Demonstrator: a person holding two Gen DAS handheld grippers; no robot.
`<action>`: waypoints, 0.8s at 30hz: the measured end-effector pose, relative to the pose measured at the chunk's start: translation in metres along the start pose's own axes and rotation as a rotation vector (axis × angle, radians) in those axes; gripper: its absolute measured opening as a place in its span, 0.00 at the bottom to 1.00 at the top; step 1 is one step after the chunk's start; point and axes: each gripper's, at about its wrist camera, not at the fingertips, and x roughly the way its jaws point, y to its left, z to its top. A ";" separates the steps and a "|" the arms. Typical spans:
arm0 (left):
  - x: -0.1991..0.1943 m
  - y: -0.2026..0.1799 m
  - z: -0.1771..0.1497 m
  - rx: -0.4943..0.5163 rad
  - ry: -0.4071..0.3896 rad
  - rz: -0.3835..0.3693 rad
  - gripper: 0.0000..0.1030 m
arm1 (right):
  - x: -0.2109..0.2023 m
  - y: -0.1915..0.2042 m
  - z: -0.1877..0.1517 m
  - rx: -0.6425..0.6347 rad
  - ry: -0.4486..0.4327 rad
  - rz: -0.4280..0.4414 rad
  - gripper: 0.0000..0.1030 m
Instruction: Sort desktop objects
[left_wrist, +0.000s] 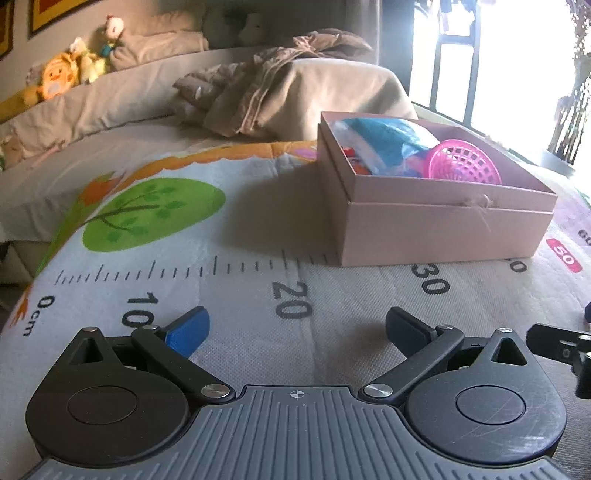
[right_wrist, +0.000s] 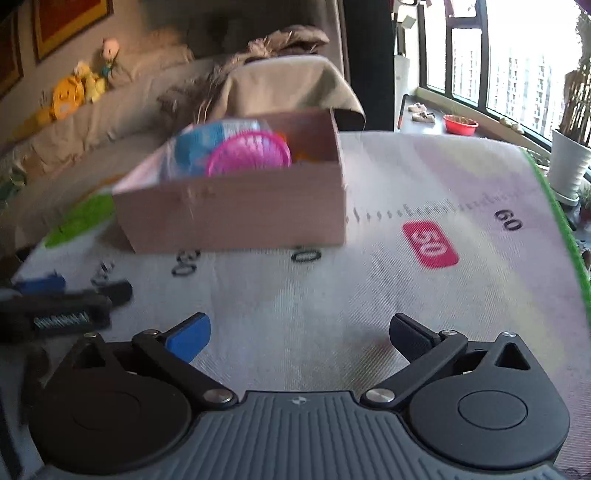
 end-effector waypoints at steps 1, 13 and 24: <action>0.000 0.000 0.000 -0.003 -0.001 -0.002 1.00 | 0.000 0.001 0.001 -0.007 -0.003 0.005 1.00; 0.001 0.001 0.000 0.002 0.000 0.001 1.00 | 0.017 0.011 -0.002 -0.083 -0.040 -0.041 1.00; 0.001 0.000 0.000 0.004 0.000 0.002 1.00 | 0.016 0.012 -0.003 -0.088 -0.042 -0.044 1.00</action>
